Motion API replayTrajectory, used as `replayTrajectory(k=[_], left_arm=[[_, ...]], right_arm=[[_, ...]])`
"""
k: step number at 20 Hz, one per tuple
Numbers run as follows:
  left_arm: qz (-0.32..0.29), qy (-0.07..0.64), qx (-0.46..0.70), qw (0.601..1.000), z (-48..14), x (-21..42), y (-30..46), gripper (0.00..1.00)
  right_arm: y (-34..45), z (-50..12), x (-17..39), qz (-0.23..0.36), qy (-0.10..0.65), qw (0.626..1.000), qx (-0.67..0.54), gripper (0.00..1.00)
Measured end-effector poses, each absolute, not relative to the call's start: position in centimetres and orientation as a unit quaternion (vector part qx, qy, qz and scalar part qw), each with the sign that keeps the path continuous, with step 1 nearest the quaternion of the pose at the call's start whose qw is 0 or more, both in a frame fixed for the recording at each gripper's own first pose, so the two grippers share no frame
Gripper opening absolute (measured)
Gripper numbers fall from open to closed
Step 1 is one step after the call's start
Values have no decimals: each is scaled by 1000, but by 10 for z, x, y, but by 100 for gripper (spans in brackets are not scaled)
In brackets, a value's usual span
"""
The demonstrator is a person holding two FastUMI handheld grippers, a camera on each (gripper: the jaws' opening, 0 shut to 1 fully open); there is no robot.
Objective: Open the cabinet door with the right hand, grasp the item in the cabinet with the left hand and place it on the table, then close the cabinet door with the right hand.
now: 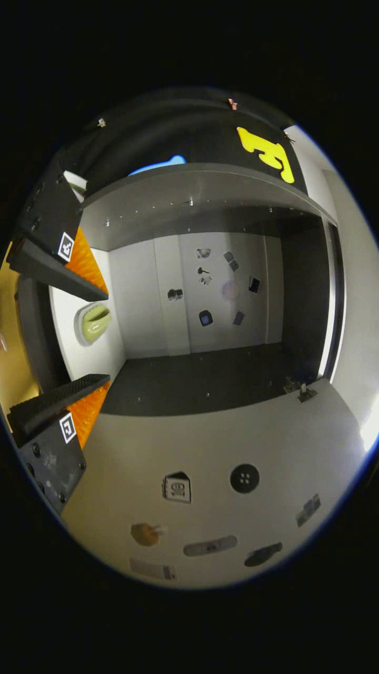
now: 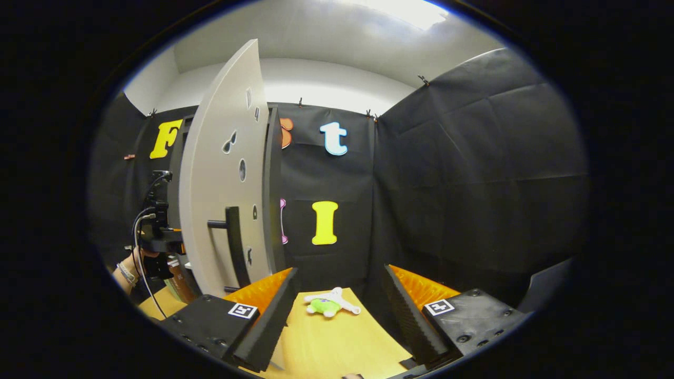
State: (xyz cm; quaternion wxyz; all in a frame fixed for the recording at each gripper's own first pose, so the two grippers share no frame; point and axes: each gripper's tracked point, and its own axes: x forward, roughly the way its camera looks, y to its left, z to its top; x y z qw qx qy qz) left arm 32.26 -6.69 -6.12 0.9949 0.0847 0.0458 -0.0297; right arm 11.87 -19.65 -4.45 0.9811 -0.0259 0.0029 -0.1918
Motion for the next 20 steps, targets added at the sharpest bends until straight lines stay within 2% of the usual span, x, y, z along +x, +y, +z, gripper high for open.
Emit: replayTrajectory(k=[6,10,17,19,20], left_arm=[[-29,63,56,996,-80,390,-59,86],[-25,103,38,994,-108,434,-46,82],[-9,167,30,985,-146,476,-26,79],[-19,181,21,983,-153,484,-28,78],[-21,189,15,982,-157,488,-28,77]], right_arm=[[-250,-45,141,-234,-10,972,-30,99],[-285,-54,160,-259,4,965,-49,99],[-293,-65,190,-253,17,966,-54,100],[-292,-71,192,-258,24,964,-58,98],[-291,-74,193,-258,29,964,-54,94]])
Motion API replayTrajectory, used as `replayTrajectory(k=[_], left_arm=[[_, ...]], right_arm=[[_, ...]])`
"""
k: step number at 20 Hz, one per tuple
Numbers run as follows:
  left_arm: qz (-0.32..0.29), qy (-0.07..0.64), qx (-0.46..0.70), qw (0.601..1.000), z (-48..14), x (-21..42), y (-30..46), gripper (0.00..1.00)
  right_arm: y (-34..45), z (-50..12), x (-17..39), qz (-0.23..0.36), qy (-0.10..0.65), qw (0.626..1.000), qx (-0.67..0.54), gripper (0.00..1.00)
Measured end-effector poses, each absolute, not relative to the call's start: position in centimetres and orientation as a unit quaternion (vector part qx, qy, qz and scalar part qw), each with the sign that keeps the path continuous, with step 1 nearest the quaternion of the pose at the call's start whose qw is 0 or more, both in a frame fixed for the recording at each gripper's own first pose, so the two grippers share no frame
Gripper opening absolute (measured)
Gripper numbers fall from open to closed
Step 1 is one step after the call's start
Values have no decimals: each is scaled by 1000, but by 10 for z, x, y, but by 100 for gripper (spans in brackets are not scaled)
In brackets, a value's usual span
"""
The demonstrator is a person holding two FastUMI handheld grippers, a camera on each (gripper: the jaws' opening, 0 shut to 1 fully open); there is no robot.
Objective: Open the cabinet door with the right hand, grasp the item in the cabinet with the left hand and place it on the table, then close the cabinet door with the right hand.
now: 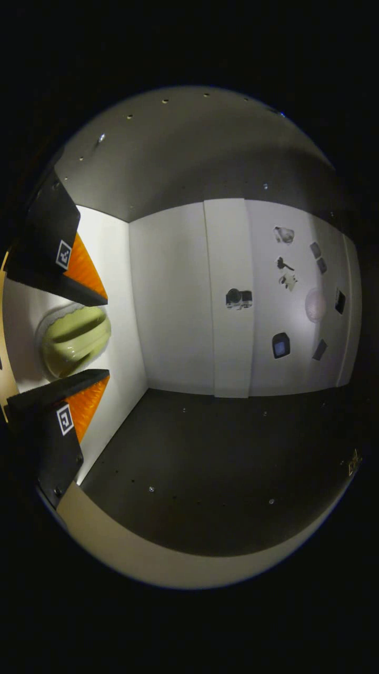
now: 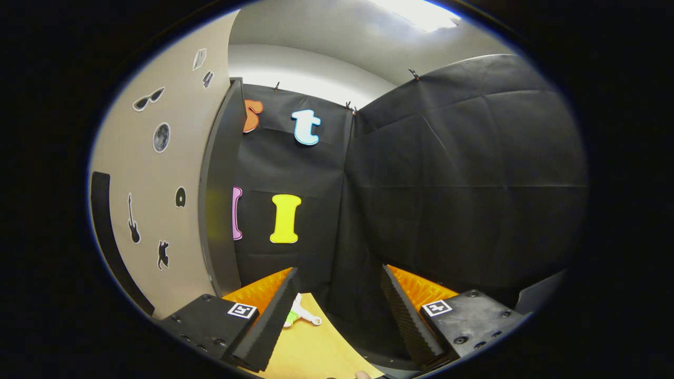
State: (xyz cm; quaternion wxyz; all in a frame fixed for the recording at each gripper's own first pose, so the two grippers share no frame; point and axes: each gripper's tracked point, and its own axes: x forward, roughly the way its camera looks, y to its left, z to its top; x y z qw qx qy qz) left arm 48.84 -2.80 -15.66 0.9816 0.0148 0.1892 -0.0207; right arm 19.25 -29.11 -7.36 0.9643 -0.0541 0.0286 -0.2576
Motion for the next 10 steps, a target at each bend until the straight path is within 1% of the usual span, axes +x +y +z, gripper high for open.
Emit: replayTrajectory(k=[1,2,3,4,5,6,7,8,9,10], left_arm=[[-21,195,8,980,-160,492,-28,77],[-21,202,1,979,-164,495,-28,76],[-20,209,-4,978,-167,497,-28,74],[-17,214,-6,977,-169,499,-26,70],[-10,218,-5,976,-171,502,-23,63],[-4,223,-3,975,-173,504,-20,60],[0,229,-1,973,-177,505,-20,57],[8,230,5,973,-177,506,-17,55],[14,230,13,973,-178,509,-15,49],[16,233,19,972,-179,511,-15,40]], right_arm=[[-290,-76,194,-256,30,965,-51,98],[-290,-76,195,-256,32,965,-49,98],[-292,-78,196,-259,33,964,-50,95],[-295,-78,195,-261,34,963,-51,95],[-296,-78,195,-263,33,963,-50,95],[-297,-76,195,-262,32,963,-47,98],[-299,-75,197,-262,28,964,-44,95],[-301,-75,200,-261,26,964,-40,98],[-303,-75,201,-260,24,965,-35,98],[-304,-75,204,-259,23,965,-33,98]])
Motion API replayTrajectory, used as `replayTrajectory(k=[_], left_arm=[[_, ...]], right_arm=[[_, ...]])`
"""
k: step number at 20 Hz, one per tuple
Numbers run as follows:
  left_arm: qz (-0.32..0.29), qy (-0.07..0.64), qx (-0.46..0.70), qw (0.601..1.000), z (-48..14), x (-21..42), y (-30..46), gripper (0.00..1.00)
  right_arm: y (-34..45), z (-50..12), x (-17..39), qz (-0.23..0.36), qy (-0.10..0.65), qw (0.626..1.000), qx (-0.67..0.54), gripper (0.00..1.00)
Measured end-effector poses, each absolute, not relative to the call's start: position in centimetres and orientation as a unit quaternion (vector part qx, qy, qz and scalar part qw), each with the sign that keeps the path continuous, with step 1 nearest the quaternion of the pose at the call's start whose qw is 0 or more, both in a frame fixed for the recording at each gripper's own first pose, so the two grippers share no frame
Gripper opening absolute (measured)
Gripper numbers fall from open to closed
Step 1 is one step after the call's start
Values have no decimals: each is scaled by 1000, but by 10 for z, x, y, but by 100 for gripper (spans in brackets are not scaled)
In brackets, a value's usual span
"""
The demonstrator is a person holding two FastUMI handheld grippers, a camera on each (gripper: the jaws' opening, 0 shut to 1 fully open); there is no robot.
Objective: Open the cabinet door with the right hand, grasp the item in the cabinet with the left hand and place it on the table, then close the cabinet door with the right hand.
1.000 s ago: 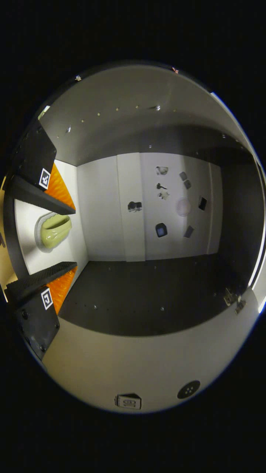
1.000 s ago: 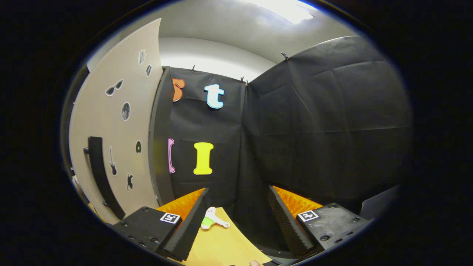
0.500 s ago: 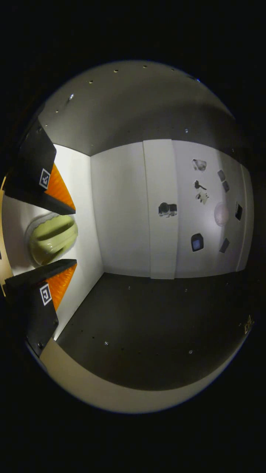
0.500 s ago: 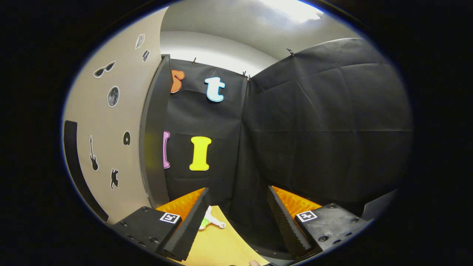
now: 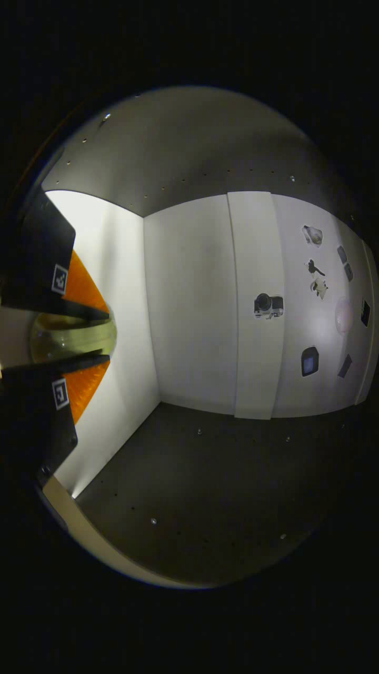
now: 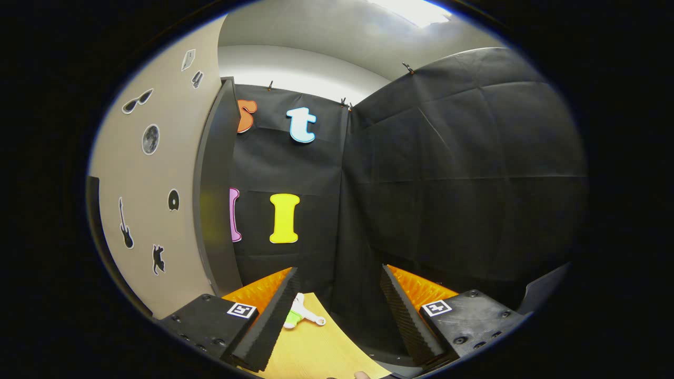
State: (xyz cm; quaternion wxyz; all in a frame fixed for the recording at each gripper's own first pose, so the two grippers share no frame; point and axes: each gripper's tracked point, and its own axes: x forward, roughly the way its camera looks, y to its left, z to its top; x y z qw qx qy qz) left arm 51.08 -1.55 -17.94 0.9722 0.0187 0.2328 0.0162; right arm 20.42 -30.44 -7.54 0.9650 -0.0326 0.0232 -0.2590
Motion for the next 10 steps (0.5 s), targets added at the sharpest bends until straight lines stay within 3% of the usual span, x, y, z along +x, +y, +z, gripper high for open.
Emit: replayTrajectory(k=[1,3,10], left_arm=[[18,233,20,972,-180,512,-16,30],[23,232,22,972,-179,513,-16,27],[49,195,20,979,-145,491,-18,24]], right_arm=[[-306,-77,207,-258,24,965,-31,98],[-308,-81,209,-254,27,966,-29,98],[-304,-83,214,-223,30,974,-26,98]])
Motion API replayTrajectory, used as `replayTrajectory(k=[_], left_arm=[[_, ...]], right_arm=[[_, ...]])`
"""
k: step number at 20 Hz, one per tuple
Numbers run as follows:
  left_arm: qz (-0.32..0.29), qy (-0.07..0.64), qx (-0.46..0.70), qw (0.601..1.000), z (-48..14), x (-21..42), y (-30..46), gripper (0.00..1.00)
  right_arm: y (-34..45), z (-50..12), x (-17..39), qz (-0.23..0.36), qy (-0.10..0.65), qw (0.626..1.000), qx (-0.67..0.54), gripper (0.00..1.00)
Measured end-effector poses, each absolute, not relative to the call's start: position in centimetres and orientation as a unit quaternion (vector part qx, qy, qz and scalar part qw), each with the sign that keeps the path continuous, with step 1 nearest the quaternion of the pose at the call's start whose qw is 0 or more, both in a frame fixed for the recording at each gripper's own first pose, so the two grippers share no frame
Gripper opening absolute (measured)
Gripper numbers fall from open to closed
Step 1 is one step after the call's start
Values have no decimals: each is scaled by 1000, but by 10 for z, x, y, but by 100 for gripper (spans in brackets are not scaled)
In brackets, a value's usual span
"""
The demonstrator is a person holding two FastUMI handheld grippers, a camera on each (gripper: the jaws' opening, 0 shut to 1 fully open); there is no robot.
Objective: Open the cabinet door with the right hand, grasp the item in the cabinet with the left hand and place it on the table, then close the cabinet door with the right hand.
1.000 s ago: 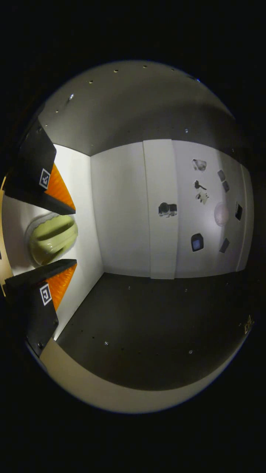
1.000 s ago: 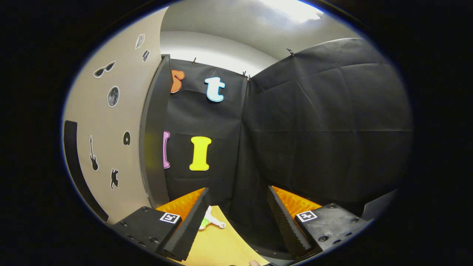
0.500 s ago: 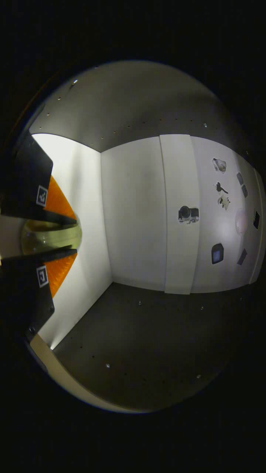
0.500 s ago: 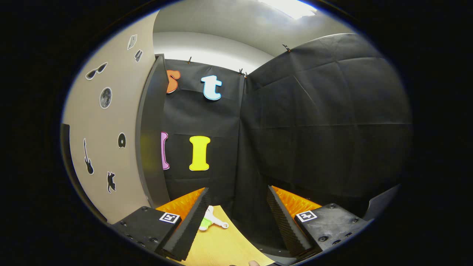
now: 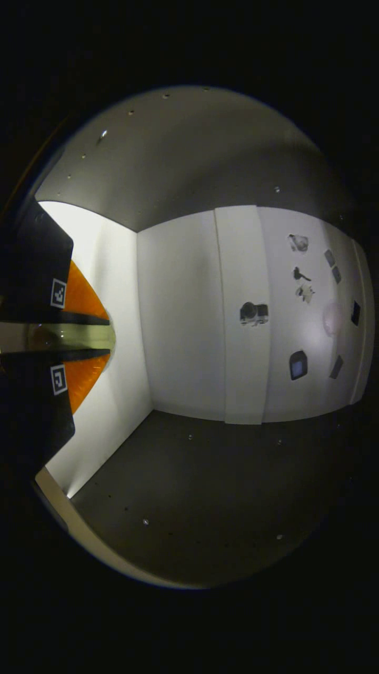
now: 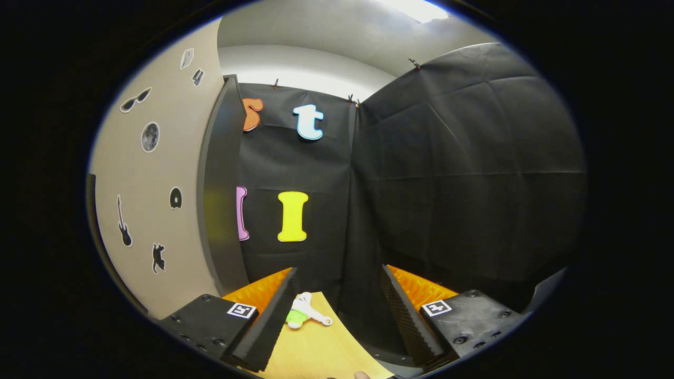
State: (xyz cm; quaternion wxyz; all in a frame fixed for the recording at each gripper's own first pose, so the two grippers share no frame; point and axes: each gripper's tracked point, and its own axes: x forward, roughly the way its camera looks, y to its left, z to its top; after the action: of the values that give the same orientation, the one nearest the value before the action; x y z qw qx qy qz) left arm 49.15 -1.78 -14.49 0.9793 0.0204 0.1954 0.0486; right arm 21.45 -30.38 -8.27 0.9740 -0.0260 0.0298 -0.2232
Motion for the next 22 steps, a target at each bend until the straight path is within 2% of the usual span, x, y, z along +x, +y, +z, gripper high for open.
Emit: replayTrajectory(k=[4,11,16,22], left_arm=[[47,165,14,985,-112,448,-28,25],[52,135,-7,989,-84,322,-42,24],[51,146,-33,987,-98,233,-66,25],[57,163,-65,983,-149,137,-104,24]], right_arm=[[-284,-82,218,-191,25,981,-13,98],[-237,-75,192,-136,18,991,5,98],[-211,-61,149,-115,16,993,4,98],[-181,-57,86,-74,22,997,14,100]])
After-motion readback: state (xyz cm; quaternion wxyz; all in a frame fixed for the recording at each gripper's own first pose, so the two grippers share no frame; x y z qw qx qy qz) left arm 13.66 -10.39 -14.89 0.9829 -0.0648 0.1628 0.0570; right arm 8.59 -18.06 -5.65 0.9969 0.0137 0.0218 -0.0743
